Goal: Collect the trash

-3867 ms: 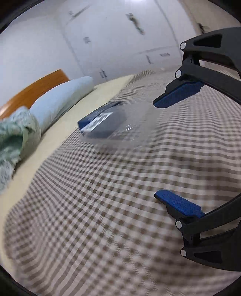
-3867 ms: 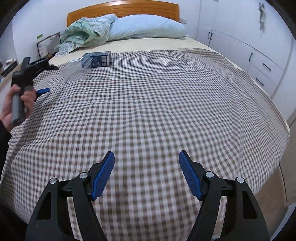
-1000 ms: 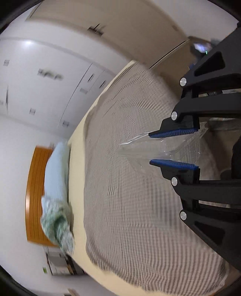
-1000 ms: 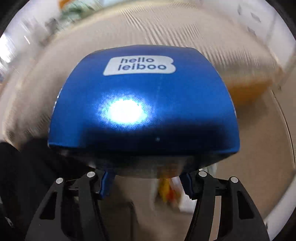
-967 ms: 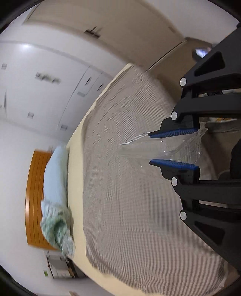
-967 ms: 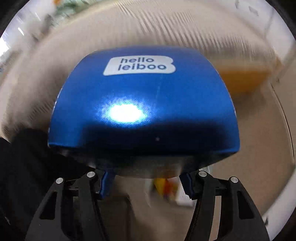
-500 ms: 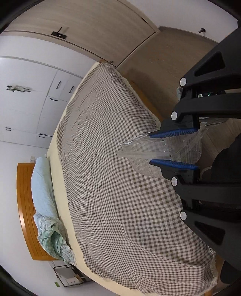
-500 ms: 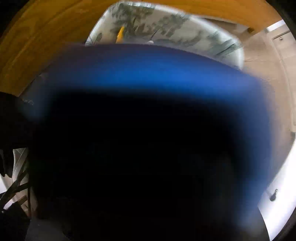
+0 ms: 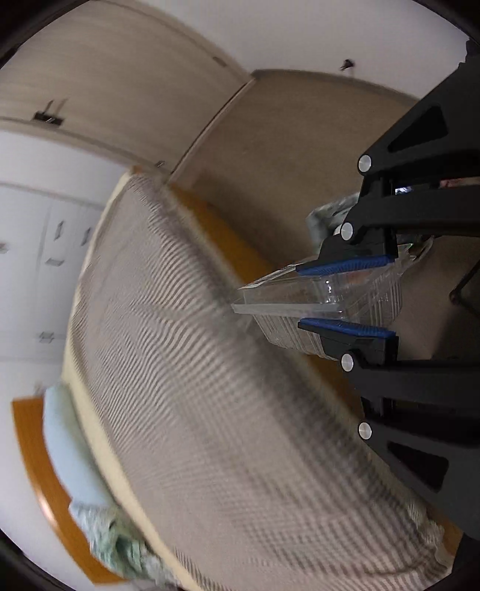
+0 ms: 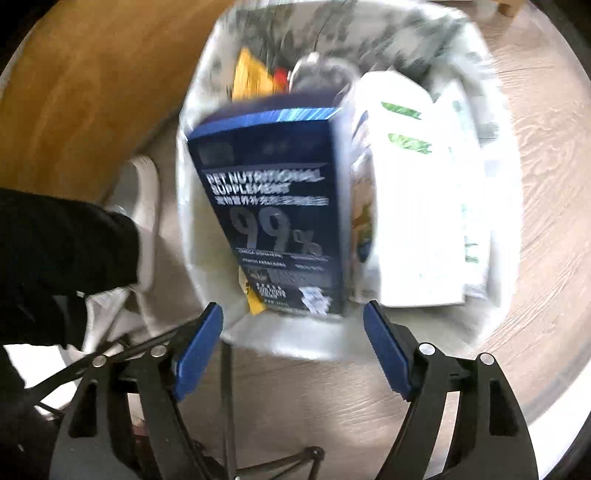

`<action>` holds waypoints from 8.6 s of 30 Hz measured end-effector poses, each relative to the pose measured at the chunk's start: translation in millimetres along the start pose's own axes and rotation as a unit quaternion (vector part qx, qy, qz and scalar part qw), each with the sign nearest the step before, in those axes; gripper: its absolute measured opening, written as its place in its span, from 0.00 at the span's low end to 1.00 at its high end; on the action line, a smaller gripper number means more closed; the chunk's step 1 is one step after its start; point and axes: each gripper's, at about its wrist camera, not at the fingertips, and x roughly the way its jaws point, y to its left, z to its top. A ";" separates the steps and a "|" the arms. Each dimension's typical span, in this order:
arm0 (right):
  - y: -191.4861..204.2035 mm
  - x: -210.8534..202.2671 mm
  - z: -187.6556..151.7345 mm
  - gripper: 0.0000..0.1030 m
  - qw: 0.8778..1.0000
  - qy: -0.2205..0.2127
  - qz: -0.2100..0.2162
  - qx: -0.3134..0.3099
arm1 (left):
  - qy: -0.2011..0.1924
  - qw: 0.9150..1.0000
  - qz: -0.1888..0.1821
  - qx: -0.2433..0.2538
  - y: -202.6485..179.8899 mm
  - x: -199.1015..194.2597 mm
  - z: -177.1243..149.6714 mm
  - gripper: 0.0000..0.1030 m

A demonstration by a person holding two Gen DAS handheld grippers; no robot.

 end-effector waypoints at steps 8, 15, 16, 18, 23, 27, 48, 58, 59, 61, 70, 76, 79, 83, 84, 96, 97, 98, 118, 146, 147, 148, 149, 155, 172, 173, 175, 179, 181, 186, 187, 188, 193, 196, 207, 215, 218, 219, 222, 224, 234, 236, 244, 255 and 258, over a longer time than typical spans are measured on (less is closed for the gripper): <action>-77.0 -71.1 -16.0 0.73 0.990 -0.093 0.011 0.103 | 0.117 0.992 -0.037 0.022 -64.7 106.8 -10.3 0.21; -109.9 -96.1 -24.8 0.73 0.983 -0.114 0.004 0.144 | 0.225 0.973 -0.049 -0.022 -105.9 229.0 -26.4 0.21; -108.3 -95.5 -25.9 0.73 0.982 -0.114 0.006 0.149 | 0.237 0.969 -0.055 -0.045 -105.9 245.5 -31.0 0.22; -110.8 -91.5 -27.1 0.73 0.981 -0.110 0.009 0.159 | 0.249 0.963 -0.061 -0.080 -103.8 269.4 -41.0 0.31; -109.6 -77.0 -29.2 0.73 0.982 -0.096 0.014 0.164 | 0.279 0.954 -0.074 -0.080 -91.0 292.1 -77.2 0.57; -102.2 -73.7 -23.3 0.73 0.983 -0.091 0.018 0.159 | 0.276 0.957 -0.053 -0.076 -78.1 289.6 -93.2 0.61; -31.1 -171.0 39.0 0.73 0.980 -0.155 -0.089 0.083 | 0.093 0.992 -0.081 -0.020 -28.3 146.9 -10.2 0.64; 149.5 -261.9 134.1 0.73 0.959 -0.261 -0.090 -0.071 | -0.090 0.991 0.046 -0.086 150.7 -10.6 28.9 0.64; 172.4 -271.4 143.2 0.73 0.954 -0.274 -0.084 -0.087 | -0.107 0.987 0.064 -0.097 172.7 -29.6 28.4 0.64; 221.6 -286.7 160.7 0.73 0.945 -0.295 -0.073 -0.119 | -0.134 0.979 0.097 -0.121 217.1 -65.5 24.9 0.64; 402.9 -329.0 216.8 0.73 0.912 -0.341 -0.023 -0.228 | -0.194 0.936 0.219 -0.197 369.2 -166.1 18.2 0.75; 508.6 -357.5 261.2 0.73 0.881 -0.379 -0.020 -0.283 | -0.226 0.915 0.261 -0.208 449.5 -198.0 44.1 0.86; 542.0 -371.4 285.0 0.73 0.864 -0.407 -0.015 -0.295 | -0.252 0.908 0.265 -0.204 483.6 -201.6 65.1 0.92; 570.5 -375.5 323.0 0.83 0.853 -0.439 -0.011 -0.283 | -0.257 0.902 0.283 -0.201 523.2 -191.6 89.7 0.92; 576.9 -374.8 333.4 0.83 0.848 -0.450 -0.009 -0.280 | -0.263 0.901 0.285 -0.194 532.5 -187.5 97.5 0.92; 604.2 -353.9 401.4 0.83 0.788 -0.554 0.036 -0.267 | -0.325 0.877 0.305 -0.180 599.9 -146.7 150.7 0.93; 604.6 -353.4 403.8 0.83 0.789 -0.554 0.038 -0.262 | -0.326 0.876 0.307 -0.179 600.9 -143.9 152.1 0.93; 605.1 -352.2 406.7 0.83 0.791 -0.553 0.041 -0.259 | -0.328 0.875 0.310 -0.178 600.9 -142.1 153.2 0.93; 577.9 -390.4 336.8 0.83 0.789 -0.556 0.023 -0.261 | -0.365 0.871 0.277 -0.177 532.5 -221.1 116.0 0.93; 405.2 -410.9 17.4 0.89 0.806 -0.546 0.012 -0.230 | -0.381 0.854 0.329 -0.130 198.6 -395.3 -120.8 0.93; 401.2 -411.6 6.7 0.89 0.805 -0.546 0.008 -0.230 | -0.372 0.857 0.332 -0.131 187.0 -397.7 -128.7 0.93; 396.5 -412.6 -7.4 0.89 0.805 -0.545 0.005 -0.234 | -0.362 0.863 0.329 -0.128 172.9 -400.6 -139.3 0.93; 390.5 -413.1 -22.4 0.89 0.803 -0.545 0.009 -0.243 | -0.355 0.868 0.323 -0.126 158.3 -403.8 -151.1 0.93; 367.5 -414.3 -105.3 0.89 0.773 -0.572 -0.014 -0.275 | -0.369 0.864 0.310 -0.146 91.2 -426.5 -219.4 0.93; 310.6 -397.1 -219.0 0.89 0.802 -0.539 0.019 -0.259 | -0.387 0.836 0.361 -0.143 -41.5 -438.4 -350.4 0.93; 309.8 -398.2 -219.5 0.89 0.803 -0.539 0.022 -0.255 | -0.390 0.834 0.360 -0.148 -38.8 -440.2 -347.4 0.93; 311.1 -401.8 -221.0 0.89 0.797 -0.550 0.014 -0.250 | -0.400 0.829 0.358 -0.155 -37.6 -445.7 -344.7 0.93; 304.9 -400.0 -228.9 0.89 0.792 -0.559 0.014 -0.245 | -0.401 0.825 0.367 -0.155 -32.6 -450.9 -337.7 0.93; 302.7 -398.7 -231.6 0.89 0.791 -0.560 0.014 -0.244 | -0.399 0.825 0.367 -0.157 -32.7 -450.7 -337.0 0.93; 298.0 -397.7 -237.1 0.89 0.785 -0.571 0.014 -0.242 | -0.391 0.829 0.369 -0.154 -29.7 -448.5 -329.8 0.93; 298.5 -397.0 -237.4 0.89 0.785 -0.570 0.015 -0.244 | -0.389 0.829 0.370 -0.153 -29.6 -447.9 -329.0 0.93; 297.7 -396.2 -237.7 0.89 0.785 -0.568 0.016 -0.246 | -0.388 0.830 0.372 -0.152 -30.6 -447.5 -328.4 0.93; 298.4 -396.3 -242.0 0.89 0.782 -0.569 0.016 -0.253 | -0.386 0.830 0.372 -0.152 -30.9 -446.7 -326.6 0.93; 298.6 -396.6 -243.1 0.89 0.779 -0.572 0.013 -0.255 | -0.385 0.831 0.372 -0.152 -30.8 -446.1 -326.8 0.93; 294.6 -399.0 -242.6 0.89 0.781 -0.575 0.004 -0.244 | -0.384 0.832 0.371 -0.148 -33.5 -442.5 -326.5 0.93; 293.4 -400.5 -244.4 0.89 0.781 -0.574 0.003 -0.246 | -0.384 0.833 0.370 -0.148 -32.9 -442.5 -326.8 0.93; 292.5 -400.8 -244.7 0.89 0.781 -0.574 0.003 -0.247 | -0.384 0.833 0.370 -0.149 -33.1 -442.0 -326.7 0.93; 292.6 -400.6 -244.5 0.89 0.781 -0.574 0.003 -0.247 | -0.384 0.833 0.371 -0.149 -33.6 -441.8 -326.8 0.93; 293.0 -400.5 -243.8 0.89 0.784 -0.568 0.009 -0.250 | -0.384 0.833 0.370 -0.149 -33.5 -441.7 -326.8 0.93; 292.9 -400.4 -244.0 0.89 0.784 -0.567 0.009 -0.251 | -0.383 0.833 0.371 -0.150 -34.3 -441.5 -326.9 0.93; 292.8 -401.4 -241.8 0.89 0.788 -0.562 0.012 -0.250 | -0.384 0.832 0.371 -0.149 -33.9 -440.6 -327.4 0.93; 293.2 -401.4 -241.6 0.89 0.789 -0.562 0.011 -0.249 | -0.384 0.832 0.371 -0.150 -33.1 -440.5 -327.6 0.93; 293.6 -402.3 -244.3 0.89 0.783 -0.566 0.006 -0.256 | -0.388 0.831 0.372 -0.147 -33.2 -440.3 -327.3 0.93; 287.5 -403.3 -242.1 0.89 0.786 -0.567 0.005 -0.247 | -0.387 0.831 0.371 -0.147 -32.8 -440.2 -329.1 0.93; 287.5 -403.1 -242.3 0.89 0.785 -0.568 0.004 -0.248 | -0.387 0.832 0.370 -0.149 -31.8 -440.3 -329.5 0.93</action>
